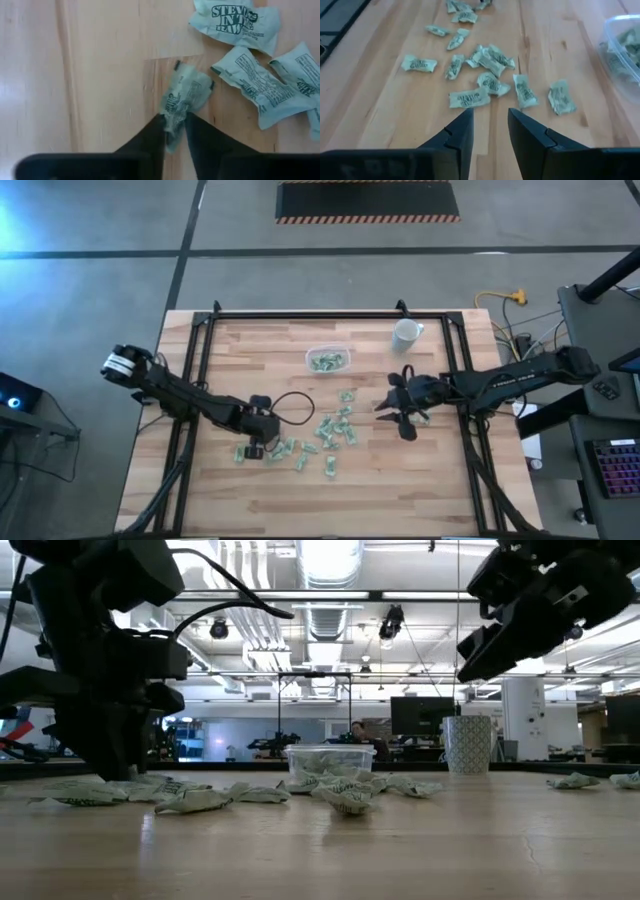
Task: Pick and place Stevia / Truvia into bins
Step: Put the stevia packet into the transparent container
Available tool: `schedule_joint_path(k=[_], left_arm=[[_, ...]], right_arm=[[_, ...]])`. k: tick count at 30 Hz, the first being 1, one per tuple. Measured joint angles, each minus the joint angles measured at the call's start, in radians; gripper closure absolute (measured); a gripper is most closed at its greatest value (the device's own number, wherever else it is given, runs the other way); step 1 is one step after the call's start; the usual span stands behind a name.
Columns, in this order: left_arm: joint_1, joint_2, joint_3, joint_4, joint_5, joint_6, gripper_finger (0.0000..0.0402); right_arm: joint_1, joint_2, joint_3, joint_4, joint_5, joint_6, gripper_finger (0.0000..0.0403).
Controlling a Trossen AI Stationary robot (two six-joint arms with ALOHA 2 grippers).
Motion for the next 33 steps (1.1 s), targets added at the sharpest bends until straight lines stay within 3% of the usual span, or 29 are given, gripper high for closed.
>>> schedule_joint_path(k=[4,10,15,22,25,30,33], left_arm=[[0.005,-0.012,0.019,-0.007,-0.045,0.036,0.0393],[0.019,-0.028,0.046,0.048,-0.282,0.128,0.0385],[0.079,-0.03,0.051,0.285,-0.402,0.367,0.0384],[0.27,-0.027,0.062,0.589,-0.395,0.551,0.0384],[0.364,-0.027,0.083,0.603,-0.347,0.552,0.0384],[0.483,-0.027,0.12,0.604,-0.148,0.544,0.0384],[0.516,-0.027,0.135,0.604,-0.133,0.545,0.0384]], right_arm=[[0.006,0.009,-0.004,0.002,0.004,0.006,0.0296],[0.006,0.008,-0.001,0.003,0.003,0.006,0.0303],[0.006,0.009,-0.001,0.003,0.003,0.006,0.0305],[0.005,0.009,0.0,0.003,0.003,0.006,0.0306],[0.005,0.009,0.0,0.003,0.002,0.005,0.031],[0.005,0.009,0.0,0.003,0.002,-0.003,0.0316],[0.005,0.009,0.0,0.003,0.002,-0.006,0.0319]])
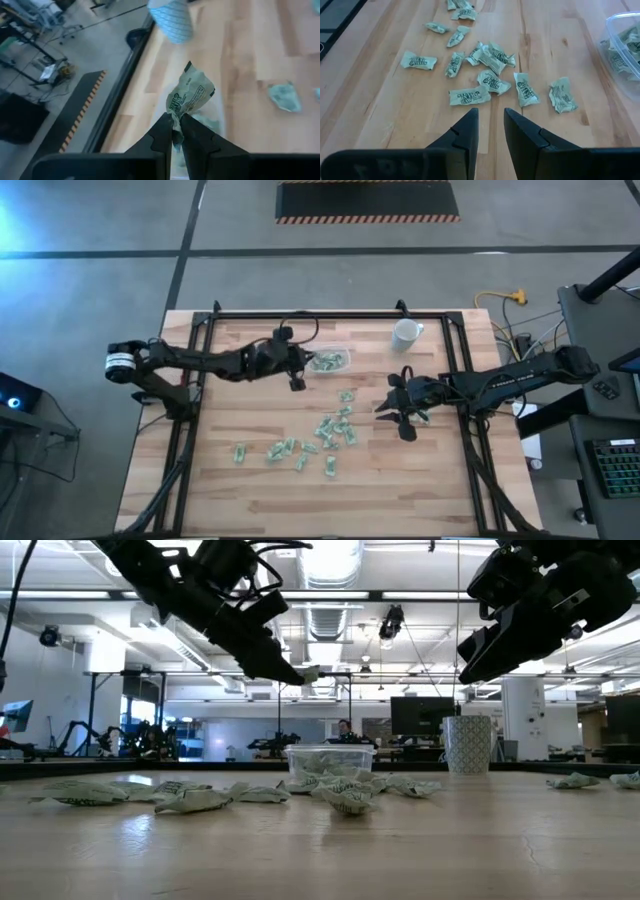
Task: Pick and place Stevia / Truvia into bins
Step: Put the stevia packet into the transparent container
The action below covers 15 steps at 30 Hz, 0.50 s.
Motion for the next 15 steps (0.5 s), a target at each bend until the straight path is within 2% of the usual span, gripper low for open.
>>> schedule_joint_path(k=[9,15], left_arm=[[0.046,0.041,0.02,0.03,0.05,0.001,0.0384],[0.049,0.19,0.093,0.038,0.058,0.02,0.0384]], right_arm=[[0.0,0.0,0.0,0.005,0.0,0.0,0.0321],[0.001,0.001,0.002,0.034,-0.002,0.004,0.0321]])
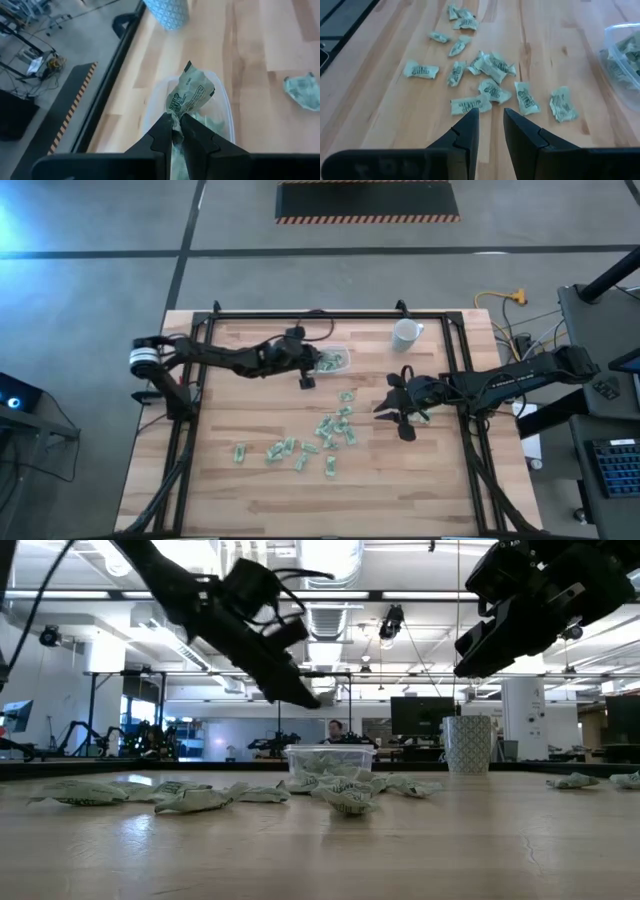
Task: Pick and place Stevia / Truvia into bins
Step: Put the stevia packet into the transparent container
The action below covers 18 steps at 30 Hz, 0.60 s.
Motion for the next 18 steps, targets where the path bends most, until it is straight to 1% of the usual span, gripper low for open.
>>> schedule_joint_path(k=[5,8,10,12,14,18], left_arm=[[0.004,0.072,0.085,-0.046,0.0,0.014,0.0384],[0.005,0.106,0.136,-0.129,0.002,0.017,0.0381],[0.008,0.126,0.166,-0.199,0.004,0.017,0.037],[0.01,0.148,0.196,-0.24,0.006,0.016,0.0349],[0.01,0.164,0.205,-0.269,0.005,0.016,0.032],[0.01,0.167,0.208,-0.265,0.001,0.008,0.0258]], right_arm=[[0.002,0.0,0.0,-0.014,-0.001,0.003,0.0321],[0.003,0.0,-0.001,-0.012,-0.001,0.0,0.0321],[0.003,0.001,-0.001,-0.012,0.0,-0.003,0.0321],[0.003,0.001,-0.002,-0.012,-0.001,-0.004,0.0321],[0.002,0.001,-0.004,-0.012,0.0,-0.004,0.0321],[0.003,0.001,-0.007,-0.019,0.0,0.004,0.0321]])
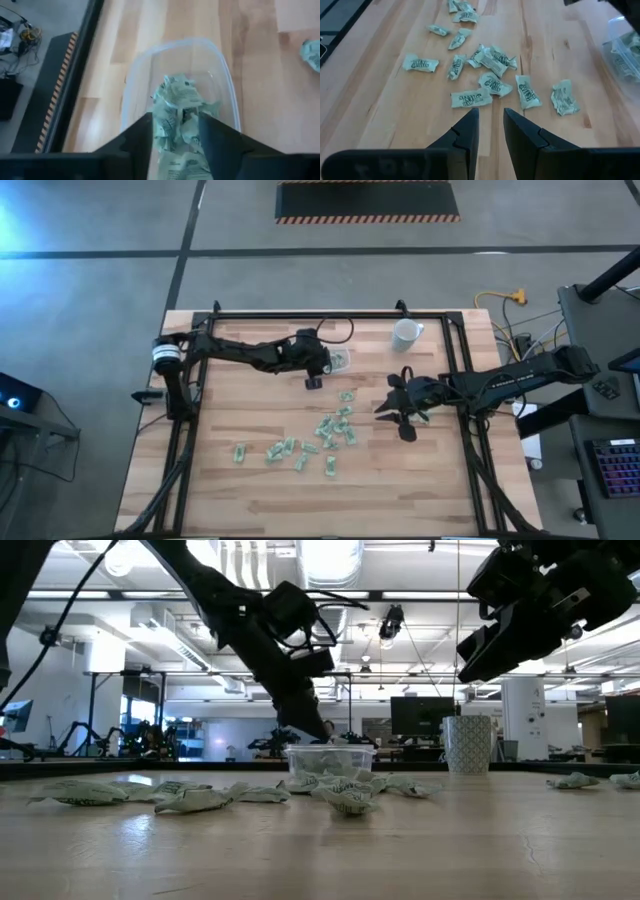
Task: Pick and place Stevia / Truvia into bins
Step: Put the stevia packet into the transparent container
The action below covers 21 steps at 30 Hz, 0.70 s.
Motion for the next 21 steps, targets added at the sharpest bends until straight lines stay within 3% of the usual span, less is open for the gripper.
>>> schedule_joint_path(k=[7,14,21], left_arm=[[-0.022,-0.123,0.006,-0.218,-0.012,-0.07,0.0201],[-0.106,-0.303,-0.007,-0.426,-0.003,-0.158,0.0198],[-0.218,-0.421,-0.048,-0.48,-0.001,-0.23,0.0198]], right_arm=[[0.0,0.0,-0.004,-0.231,0.001,0.156,0.0321],[0.002,0.01,-0.012,-0.328,0.003,0.204,0.0321],[0.004,0.019,-0.016,-0.46,0.015,0.179,0.0292]])
